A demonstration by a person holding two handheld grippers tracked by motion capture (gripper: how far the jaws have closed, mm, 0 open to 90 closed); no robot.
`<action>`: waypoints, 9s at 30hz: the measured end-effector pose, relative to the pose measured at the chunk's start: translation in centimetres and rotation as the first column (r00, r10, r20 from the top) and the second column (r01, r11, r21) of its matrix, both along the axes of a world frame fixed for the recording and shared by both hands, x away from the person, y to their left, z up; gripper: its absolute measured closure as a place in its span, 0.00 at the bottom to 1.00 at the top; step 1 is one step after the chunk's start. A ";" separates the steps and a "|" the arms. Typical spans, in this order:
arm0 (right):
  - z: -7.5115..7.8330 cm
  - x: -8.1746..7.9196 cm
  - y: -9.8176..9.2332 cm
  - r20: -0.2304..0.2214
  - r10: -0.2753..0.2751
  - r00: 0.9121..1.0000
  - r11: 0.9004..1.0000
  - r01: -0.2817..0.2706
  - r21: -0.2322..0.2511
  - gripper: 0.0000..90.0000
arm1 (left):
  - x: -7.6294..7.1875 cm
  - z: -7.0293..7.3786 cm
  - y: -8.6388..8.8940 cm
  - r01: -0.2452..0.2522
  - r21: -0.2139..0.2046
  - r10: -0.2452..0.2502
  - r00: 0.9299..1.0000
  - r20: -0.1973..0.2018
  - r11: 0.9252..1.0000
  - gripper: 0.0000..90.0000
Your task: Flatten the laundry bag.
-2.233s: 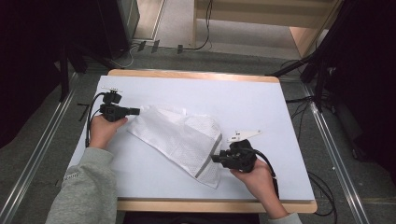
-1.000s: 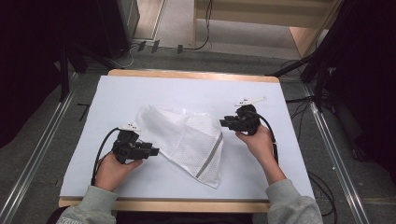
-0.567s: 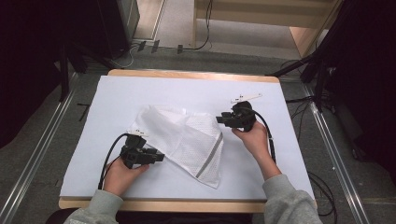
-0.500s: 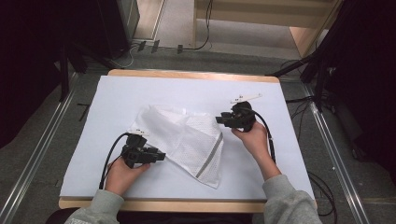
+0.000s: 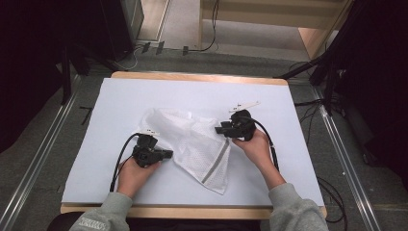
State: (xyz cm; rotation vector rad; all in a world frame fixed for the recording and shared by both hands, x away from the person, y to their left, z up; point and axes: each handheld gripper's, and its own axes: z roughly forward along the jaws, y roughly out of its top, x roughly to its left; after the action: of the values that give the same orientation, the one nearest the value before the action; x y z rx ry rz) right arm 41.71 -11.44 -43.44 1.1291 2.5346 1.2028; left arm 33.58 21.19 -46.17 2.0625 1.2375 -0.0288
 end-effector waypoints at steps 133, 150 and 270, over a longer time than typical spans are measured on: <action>-0.3 -1.4 0.8 0.022 0.051 0.998 0.999 -0.051 0.005 0.65 | -0.8 0.6 -0.6 0.006 0.002 -0.006 1.000 0.010 1.000 0.59; -2.3 -0.4 2.1 -0.059 0.050 0.997 0.997 -0.053 -0.048 0.90 | -0.4 -0.1 -1.3 0.016 0.004 -0.017 0.999 0.031 1.000 1.00; 0.6 -8.8 -0.6 -0.066 0.067 0.996 0.995 -0.062 0.084 0.84 | 2.6 3.2 6.9 -0.013 -0.046 0.014 1.000 0.025 0.999 0.67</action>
State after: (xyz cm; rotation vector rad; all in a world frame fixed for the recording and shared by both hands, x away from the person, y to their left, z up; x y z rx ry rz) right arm 32.95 -12.04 -42.88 1.1326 2.6137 1.3162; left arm 36.13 28.05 -42.92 2.0094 1.2242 -0.0252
